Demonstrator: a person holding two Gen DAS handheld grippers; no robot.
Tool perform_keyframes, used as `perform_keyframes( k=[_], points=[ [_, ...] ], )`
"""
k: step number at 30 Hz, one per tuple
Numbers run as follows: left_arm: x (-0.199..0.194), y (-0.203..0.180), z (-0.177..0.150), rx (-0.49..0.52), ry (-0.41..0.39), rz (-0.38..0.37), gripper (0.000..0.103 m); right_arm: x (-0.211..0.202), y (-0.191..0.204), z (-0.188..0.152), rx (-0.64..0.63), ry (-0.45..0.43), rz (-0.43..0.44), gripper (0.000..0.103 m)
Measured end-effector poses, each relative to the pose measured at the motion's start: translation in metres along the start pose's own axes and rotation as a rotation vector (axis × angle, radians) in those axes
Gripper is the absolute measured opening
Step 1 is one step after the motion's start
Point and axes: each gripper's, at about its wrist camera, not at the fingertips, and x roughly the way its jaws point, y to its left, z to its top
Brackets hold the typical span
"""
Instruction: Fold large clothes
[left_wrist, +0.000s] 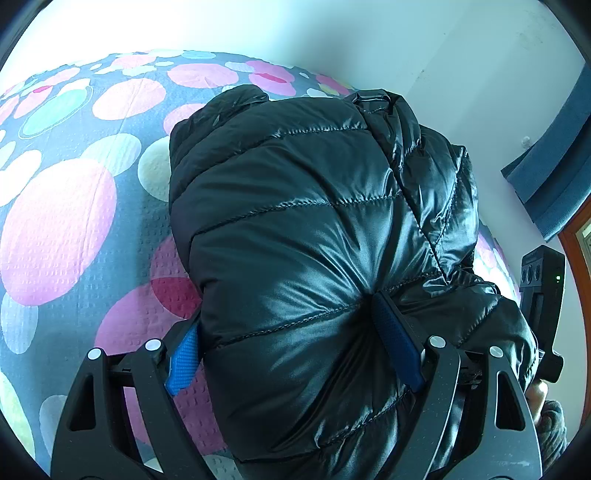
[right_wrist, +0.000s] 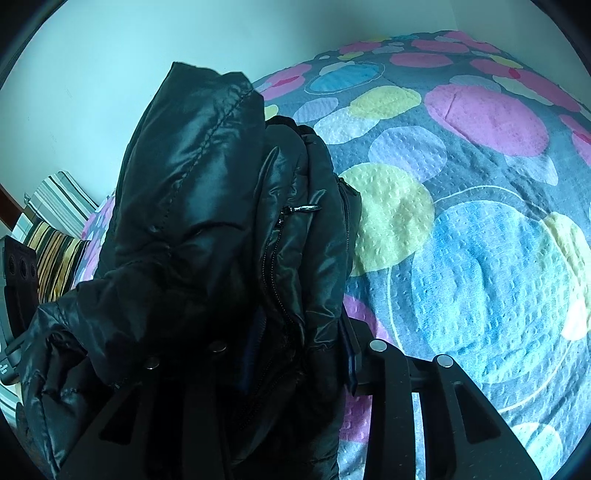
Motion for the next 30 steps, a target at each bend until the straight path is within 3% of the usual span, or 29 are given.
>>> perform_keyframes(
  k=[10,17,22,27,30],
  points=[
    [-0.013,0.010,0.004,-0.043,0.008,-0.023,0.080,-0.004,-0.002,0.002,0.010,-0.009,-0.002,0.037],
    [-0.047,0.005,0.006,-0.013,-0.061,0.025,0.071,-0.009,-0.002,0.004,0.009,-0.014,-0.004,0.038],
    [-0.080,-0.023,0.008,0.060,-0.141,-0.009,0.071,-0.017,0.000,0.005,0.000,-0.022,-0.007,0.038],
    [-0.082,-0.052,0.007,0.106,-0.133,-0.034,0.071,-0.027,0.002,0.005,-0.010,-0.030,-0.022,0.038],
    [-0.079,-0.058,0.015,0.122,-0.126,-0.007,0.071,-0.038,0.003,0.005,-0.017,-0.039,-0.044,0.038]
  ],
)
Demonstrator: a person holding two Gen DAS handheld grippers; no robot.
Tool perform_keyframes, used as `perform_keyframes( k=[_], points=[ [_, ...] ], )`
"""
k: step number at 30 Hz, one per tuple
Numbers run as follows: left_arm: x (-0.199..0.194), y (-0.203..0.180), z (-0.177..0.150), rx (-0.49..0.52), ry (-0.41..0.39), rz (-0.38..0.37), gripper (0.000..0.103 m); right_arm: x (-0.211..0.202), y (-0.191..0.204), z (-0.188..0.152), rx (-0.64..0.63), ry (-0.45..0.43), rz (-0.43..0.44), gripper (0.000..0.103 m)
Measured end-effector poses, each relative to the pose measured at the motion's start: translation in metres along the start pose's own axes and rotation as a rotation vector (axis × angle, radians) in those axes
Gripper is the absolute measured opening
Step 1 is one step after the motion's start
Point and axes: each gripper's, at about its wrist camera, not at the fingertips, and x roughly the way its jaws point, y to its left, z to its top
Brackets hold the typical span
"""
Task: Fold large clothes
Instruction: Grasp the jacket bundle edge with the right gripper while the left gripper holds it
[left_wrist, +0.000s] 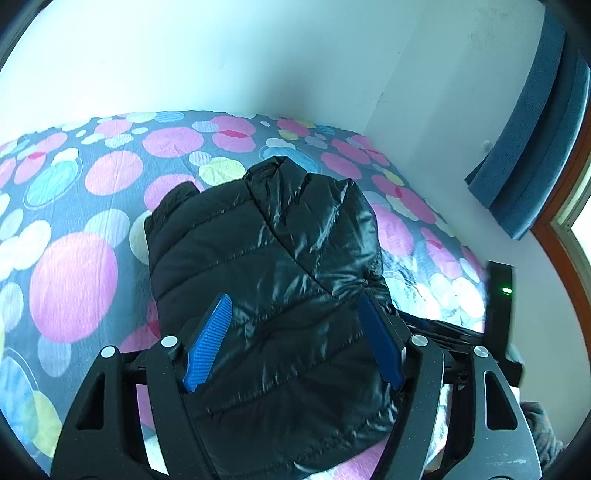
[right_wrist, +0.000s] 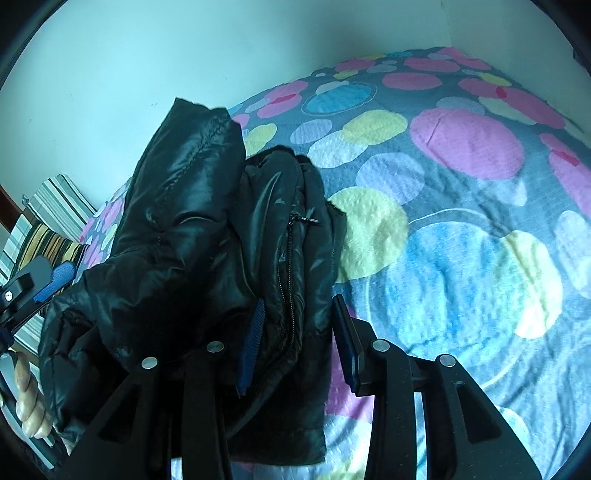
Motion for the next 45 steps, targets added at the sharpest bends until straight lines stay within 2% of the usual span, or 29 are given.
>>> perform_keyframes(
  k=[5,10,13,16,20,22,25,28,33,37,41,45],
  points=[
    [0.005,-0.001,0.017,0.012,-0.004,0.048,0.071,-0.035,0.004,0.007,-0.029,-0.069,-0.067,0.038],
    [0.000,-0.003,0.006,-0.011,-0.003,0.063,0.071,-0.060,0.015,0.020,-0.033,-0.133,-0.045,0.038],
    [0.003,0.000,-0.001,-0.032,0.008,0.081,0.071,-0.057,0.028,0.028,-0.063,-0.132,-0.017,0.032],
    [0.007,0.005,-0.006,-0.070,0.026,0.067,0.071,-0.047,0.045,0.040,-0.105,-0.131,0.014,0.030],
    [0.015,-0.001,-0.011,-0.054,0.044,0.077,0.071,-0.034,0.058,0.048,-0.134,-0.119,0.046,0.030],
    [0.018,-0.002,-0.011,-0.049,0.049,0.087,0.071,-0.026,0.060,0.048,-0.137,-0.095,0.054,0.024],
    [0.007,0.005,0.000,-0.050,0.001,0.108,0.071,-0.024,0.060,0.051,-0.123,-0.084,0.058,0.024],
    [0.002,0.022,0.016,-0.063,-0.031,0.141,0.071,-0.035,0.064,0.059,-0.117,-0.110,0.082,0.024],
    [0.012,0.055,0.032,-0.093,-0.031,0.189,0.071,-0.033,0.088,0.082,-0.180,-0.125,0.100,0.024],
    [0.030,0.075,0.029,-0.122,0.014,0.200,0.071,-0.008,0.094,0.089,-0.211,-0.076,0.077,0.024],
    [0.052,0.083,0.018,-0.129,0.070,0.193,0.071,0.024,0.079,0.087,-0.197,0.007,0.007,0.021],
    [0.069,0.086,0.012,-0.141,0.091,0.171,0.071,0.047,0.067,0.084,-0.173,0.076,-0.020,0.021]
  ],
)
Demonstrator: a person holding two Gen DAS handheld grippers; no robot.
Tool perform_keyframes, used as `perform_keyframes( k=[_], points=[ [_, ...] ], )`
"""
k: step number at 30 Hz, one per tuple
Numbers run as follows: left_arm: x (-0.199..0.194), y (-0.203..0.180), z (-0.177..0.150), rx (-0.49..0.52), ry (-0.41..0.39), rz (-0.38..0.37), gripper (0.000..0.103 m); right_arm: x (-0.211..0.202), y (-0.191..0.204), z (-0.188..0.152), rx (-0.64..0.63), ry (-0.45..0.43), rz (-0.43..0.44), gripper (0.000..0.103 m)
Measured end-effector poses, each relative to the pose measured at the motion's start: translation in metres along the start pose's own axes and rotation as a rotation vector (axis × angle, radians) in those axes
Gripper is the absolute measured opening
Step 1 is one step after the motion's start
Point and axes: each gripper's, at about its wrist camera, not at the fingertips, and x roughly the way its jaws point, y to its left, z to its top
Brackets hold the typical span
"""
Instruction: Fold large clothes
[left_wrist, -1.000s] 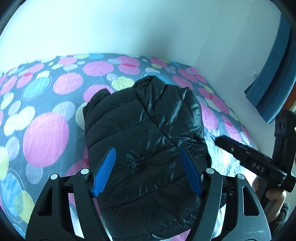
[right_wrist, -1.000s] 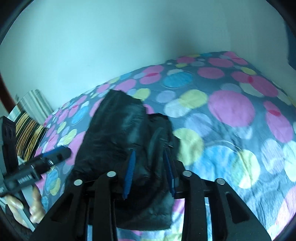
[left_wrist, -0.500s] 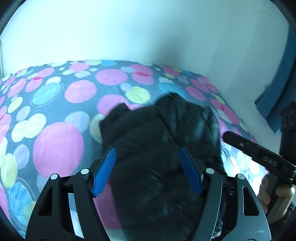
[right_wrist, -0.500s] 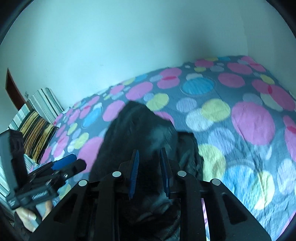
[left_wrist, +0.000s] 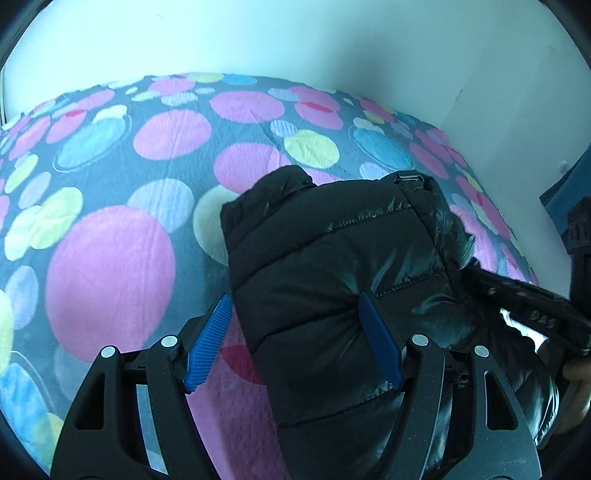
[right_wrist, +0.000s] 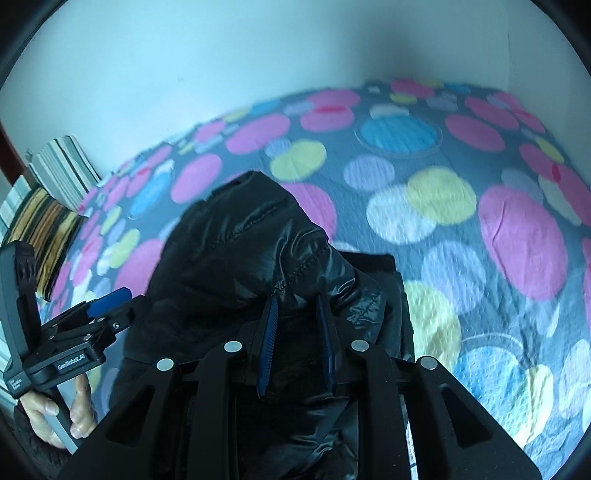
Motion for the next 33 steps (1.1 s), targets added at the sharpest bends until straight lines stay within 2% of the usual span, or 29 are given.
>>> perform_keyframes(
  k=[3,10,17,25,29,33],
  points=[
    [0.012,-0.003,0.000,0.013,0.026,-0.006,0.072,0.018,-0.007,-0.001,-0.004,0.055,-0.020,0.021],
    [0.036,-0.020,-0.002,0.067,0.052,0.042,0.072,0.047,-0.035,-0.011,0.083,0.105,0.038,0.019],
    [0.042,-0.027,-0.005,0.100,0.052,0.078,0.072,0.054,-0.044,-0.018,0.143,0.075,0.082,0.019],
    [0.030,-0.032,-0.005,0.134,0.007,0.099,0.072,0.044,-0.041,-0.015,0.127,0.039,0.091,0.019],
    [0.021,-0.032,-0.005,0.141,-0.015,0.111,0.072,0.032,-0.038,-0.012,0.106,0.017,0.107,0.022],
    [0.002,-0.025,-0.008,0.115,-0.036,0.111,0.072,0.006,-0.032,-0.011,0.087,-0.023,0.084,0.024]
  ],
)
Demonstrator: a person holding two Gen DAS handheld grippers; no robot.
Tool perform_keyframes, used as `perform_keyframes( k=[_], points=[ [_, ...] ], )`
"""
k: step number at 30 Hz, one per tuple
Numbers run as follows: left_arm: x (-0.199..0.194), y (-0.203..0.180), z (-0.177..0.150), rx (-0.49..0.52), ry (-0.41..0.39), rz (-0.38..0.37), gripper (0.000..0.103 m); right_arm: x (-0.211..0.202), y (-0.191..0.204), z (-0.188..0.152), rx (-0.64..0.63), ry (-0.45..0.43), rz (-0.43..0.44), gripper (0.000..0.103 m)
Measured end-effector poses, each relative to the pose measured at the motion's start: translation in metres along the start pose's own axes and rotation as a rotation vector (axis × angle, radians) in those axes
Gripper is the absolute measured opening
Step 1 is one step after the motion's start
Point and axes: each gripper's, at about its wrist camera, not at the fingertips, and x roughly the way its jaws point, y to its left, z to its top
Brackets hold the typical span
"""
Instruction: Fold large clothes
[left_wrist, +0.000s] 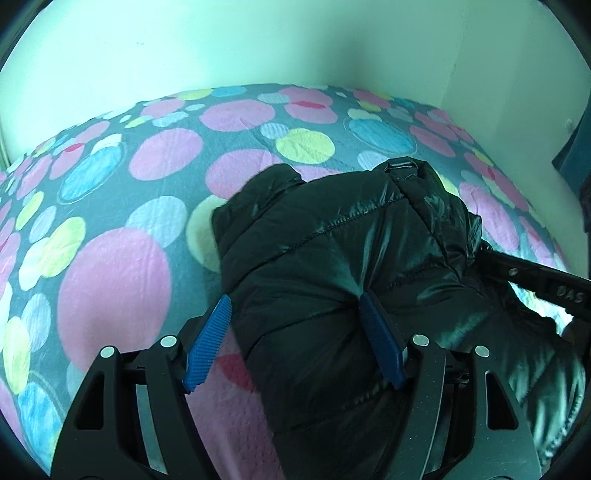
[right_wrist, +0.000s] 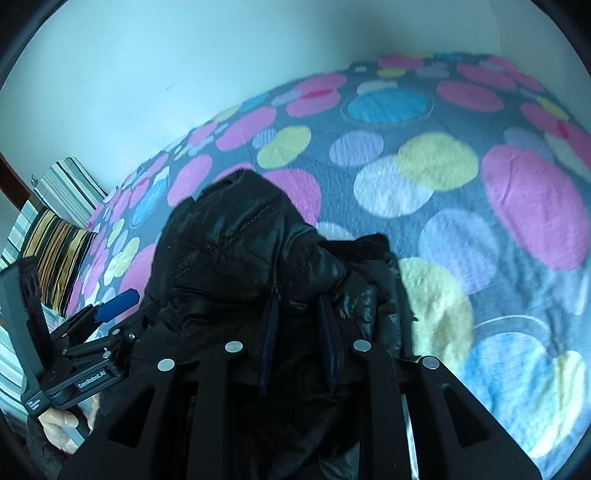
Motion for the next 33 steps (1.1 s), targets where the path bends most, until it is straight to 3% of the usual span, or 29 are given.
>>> perform_keyframes(
  k=[6,12,22,29,33],
  points=[
    [-0.048,0.020,-0.024,-0.055,-0.048,-0.025,0.072,-0.067,0.026,-0.016,-0.045,-0.091,-0.061,0.024],
    [-0.067,0.025,-0.055,-0.103,-0.045,-0.092,0.072,-0.107,0.062,-0.057,-0.119,-0.106,-0.036,0.024],
    [-0.041,0.003,-0.068,-0.050,0.009,-0.100,0.072,-0.060,0.034,-0.099,-0.045,0.061,-0.106,0.027],
    [-0.016,-0.005,-0.069,-0.039,0.037,-0.099,0.073,-0.032,0.013,-0.111,0.006,0.074,-0.085,0.028],
    [-0.015,-0.014,-0.072,-0.002,0.015,-0.055,0.073,-0.027,0.005,-0.115,0.031,0.066,-0.058,0.028]
  ],
)
